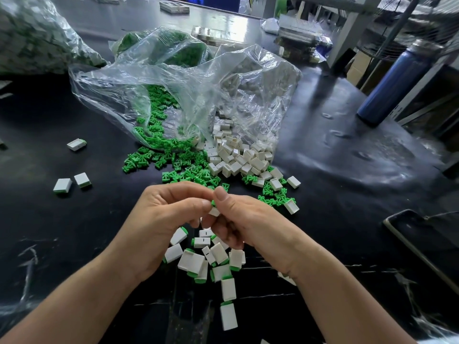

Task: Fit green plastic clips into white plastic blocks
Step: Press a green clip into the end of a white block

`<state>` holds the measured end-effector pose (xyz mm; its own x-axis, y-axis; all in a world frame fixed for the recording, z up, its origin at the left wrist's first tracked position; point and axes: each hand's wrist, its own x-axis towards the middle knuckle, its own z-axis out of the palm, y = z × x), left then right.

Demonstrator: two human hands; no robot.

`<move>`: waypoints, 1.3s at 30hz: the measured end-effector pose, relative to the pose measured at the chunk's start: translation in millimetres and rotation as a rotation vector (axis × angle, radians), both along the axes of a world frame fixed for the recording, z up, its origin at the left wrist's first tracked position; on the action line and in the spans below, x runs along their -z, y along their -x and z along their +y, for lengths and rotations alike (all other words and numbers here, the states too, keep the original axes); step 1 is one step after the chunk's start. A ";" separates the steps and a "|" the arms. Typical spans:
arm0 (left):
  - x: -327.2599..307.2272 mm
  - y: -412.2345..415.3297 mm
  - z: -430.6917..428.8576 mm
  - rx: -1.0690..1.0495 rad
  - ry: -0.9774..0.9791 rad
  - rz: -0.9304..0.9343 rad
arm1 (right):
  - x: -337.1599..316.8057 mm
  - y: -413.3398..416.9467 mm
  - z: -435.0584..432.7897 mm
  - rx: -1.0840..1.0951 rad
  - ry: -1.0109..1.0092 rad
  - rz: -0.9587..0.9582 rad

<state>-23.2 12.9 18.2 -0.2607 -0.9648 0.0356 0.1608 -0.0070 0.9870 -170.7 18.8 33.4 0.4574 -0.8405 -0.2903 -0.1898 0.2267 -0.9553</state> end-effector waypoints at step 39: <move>3.7 7.4 4.7 -0.066 -0.176 0.158 | 15.7 -5.9 0.7 0.154 0.216 0.160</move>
